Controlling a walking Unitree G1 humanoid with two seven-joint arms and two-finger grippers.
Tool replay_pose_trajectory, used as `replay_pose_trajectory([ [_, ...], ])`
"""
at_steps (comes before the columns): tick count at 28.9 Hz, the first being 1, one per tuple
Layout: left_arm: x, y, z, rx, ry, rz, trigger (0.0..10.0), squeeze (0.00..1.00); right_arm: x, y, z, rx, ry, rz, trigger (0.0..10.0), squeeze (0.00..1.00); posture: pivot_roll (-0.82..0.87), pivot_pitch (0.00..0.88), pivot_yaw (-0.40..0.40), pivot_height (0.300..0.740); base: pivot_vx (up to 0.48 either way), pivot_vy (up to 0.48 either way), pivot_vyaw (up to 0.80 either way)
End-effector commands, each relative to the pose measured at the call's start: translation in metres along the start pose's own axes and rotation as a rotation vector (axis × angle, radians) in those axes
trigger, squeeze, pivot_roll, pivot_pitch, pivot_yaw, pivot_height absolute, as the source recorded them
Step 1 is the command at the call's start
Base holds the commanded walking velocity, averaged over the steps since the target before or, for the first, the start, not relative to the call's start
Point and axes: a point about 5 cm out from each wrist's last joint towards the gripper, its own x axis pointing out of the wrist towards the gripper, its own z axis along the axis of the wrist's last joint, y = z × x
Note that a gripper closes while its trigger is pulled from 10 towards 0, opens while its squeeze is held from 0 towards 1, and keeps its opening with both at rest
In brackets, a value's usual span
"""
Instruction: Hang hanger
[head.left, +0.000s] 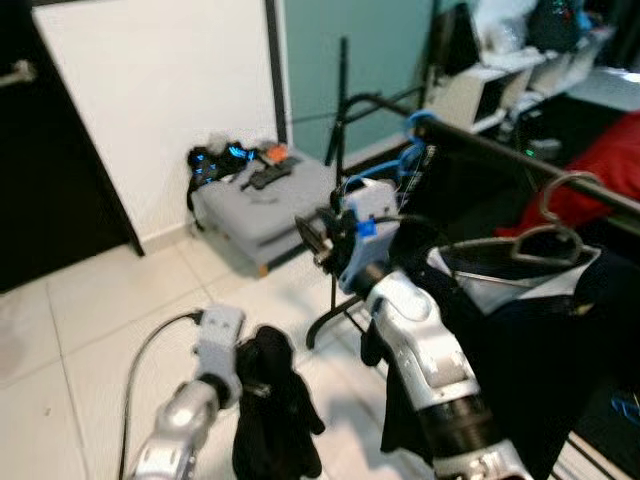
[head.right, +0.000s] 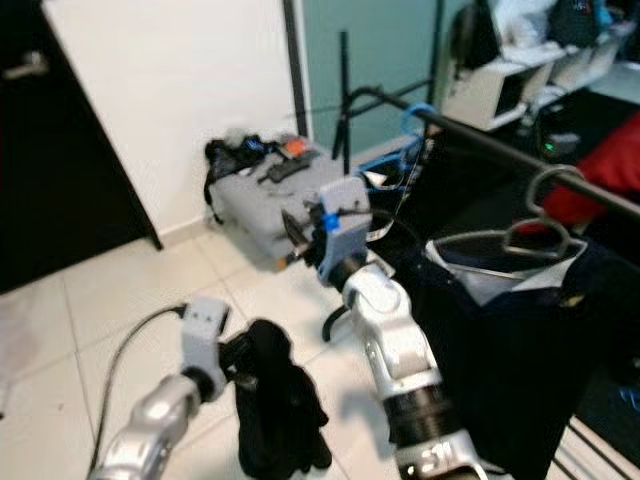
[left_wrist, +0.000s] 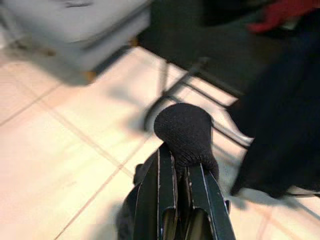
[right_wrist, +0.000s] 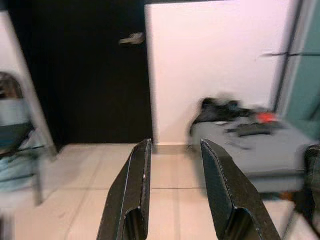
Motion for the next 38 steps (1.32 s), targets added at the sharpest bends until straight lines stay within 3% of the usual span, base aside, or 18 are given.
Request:
replay_pose_trajectory([
  [1, 0.001, 0.000, 0.002, -0.007, -0.015, 0.017, 10.0, 0.00, -0.006, -0.010, -0.024, -0.001, 0.083, -0.020, 10.0, 0.00, 0.03, 0.041, -0.021, 0.740, 0.000, 0.000, 0.80],
  [2, 0.000, 0.003, 0.001, -0.009, -0.013, 0.035, 10.0, 0.00, -0.012, -0.016, -0.043, 0.003, 0.153, -0.045, 10.0, 0.00, 0.03, 0.040, -0.022, 0.740, 0.000, 0.000, 0.80],
  [3, 0.000, 0.003, 0.001, -0.009, -0.013, 0.035, 10.0, 0.00, -0.012, -0.016, -0.043, 0.003, 0.153, -0.045, 10.0, 0.00, 0.03, 0.040, -0.022, 0.740, 0.000, 0.000, 0.80],
  [5, -0.002, 0.009, 0.000, -0.015, -0.007, 0.065, 10.0, 0.00, -0.027, -0.026, -0.074, 0.039, 0.255, -0.114, 10.0, 0.00, 0.04, 0.041, -0.014, 0.740, 0.000, 0.000, 0.80],
  [10, -0.004, 0.017, -0.002, -0.036, -0.003, 0.108, 10.0, 0.00, -0.042, -0.033, -0.095, 0.077, 0.322, -0.194, 10.0, 0.00, 0.05, 0.039, 0.003, 0.740, 0.000, 0.000, 0.80],
  [11, -0.004, 0.025, -0.006, -0.059, 0.013, 0.160, 10.0, 0.00, -0.055, -0.037, -0.110, 0.095, 0.370, -0.252, 10.0, 0.00, 0.04, 0.039, 0.017, 0.740, 0.000, 0.000, 0.80],
  [13, -0.004, 0.025, -0.006, -0.059, 0.013, 0.160, 10.0, 0.00, -0.055, -0.037, -0.110, 0.095, 0.370, -0.252, 10.0, 0.00, 0.04, 0.039, 0.017, 0.740, 0.000, 0.000, 0.80],
  [14, -0.003, 0.031, -0.011, -0.074, 0.041, 0.208, 10.0, 0.00, -0.068, -0.040, -0.123, 0.121, 0.412, -0.308, 10.0, 0.00, 0.03, 0.040, 0.028, 0.740, 0.000, 0.000, 0.80],
  [15, -0.003, 0.031, -0.011, -0.074, 0.041, 0.208, 10.0, 0.00, -0.068, -0.040, -0.123, 0.121, 0.412, -0.308, 10.0, 0.00, 0.03, 0.040, 0.028, 0.740, 0.000, 0.000, 0.80],
  [18, 0.001, 0.033, -0.011, -0.035, 0.056, 0.231, 10.0, 0.00, -0.092, -0.040, -0.145, 0.201, 0.471, -0.392, 10.0, 0.00, 0.02, 0.043, 0.051, 0.740, 0.000, 0.000, 0.80],
  [20, 0.001, 0.033, -0.011, -0.035, 0.056, 0.231, 10.0, 0.00, -0.092, -0.040, -0.145, 0.201, 0.471, -0.392, 10.0, 0.00, 0.02, 0.043, 0.051, 0.740, 0.000, 0.000, 0.80],
  [23, 0.006, 0.025, -0.008, -0.053, 0.028, 0.200, 10.0, 0.00, -0.104, -0.036, -0.158, 0.278, 0.483, -0.432, 10.0, 0.00, 0.01, 0.046, 0.062, 0.740, 0.000, 0.000, 0.80],
  [26, 0.012, 0.013, -0.008, -0.154, 0.043, 0.179, 10.0, 0.00, -0.114, -0.035, -0.168, 0.324, 0.497, -0.474, 10.0, 0.00, 0.02, 0.048, 0.062, 0.740, 0.000, 0.000, 0.80],
  [32, 0.014, 0.007, -0.009, -0.141, 0.058, 0.142, 10.0, 0.00, -0.116, -0.034, -0.172, 0.336, 0.500, -0.484, 10.0, 0.00, 0.03, 0.046, 0.074, 0.740, 0.000, 0.000, 0.80],
  [34, 0.012, 0.011, -0.010, -0.097, 0.056, 0.139, 10.0, 0.00, -0.118, -0.032, -0.174, 0.340, 0.504, -0.478, 10.0, 0.00, 0.03, 0.043, 0.068, 0.740, 0.000, 0.000, 0.80],
  [38, 0.011, 0.014, -0.007, -0.096, 0.025, 0.152, 10.0, 0.00, -0.120, -0.030, -0.177, 0.343, 0.514, -0.467, 10.0, 0.00, 0.04, 0.040, 0.053, 0.740, 0.000, 0.000, 0.80],
])
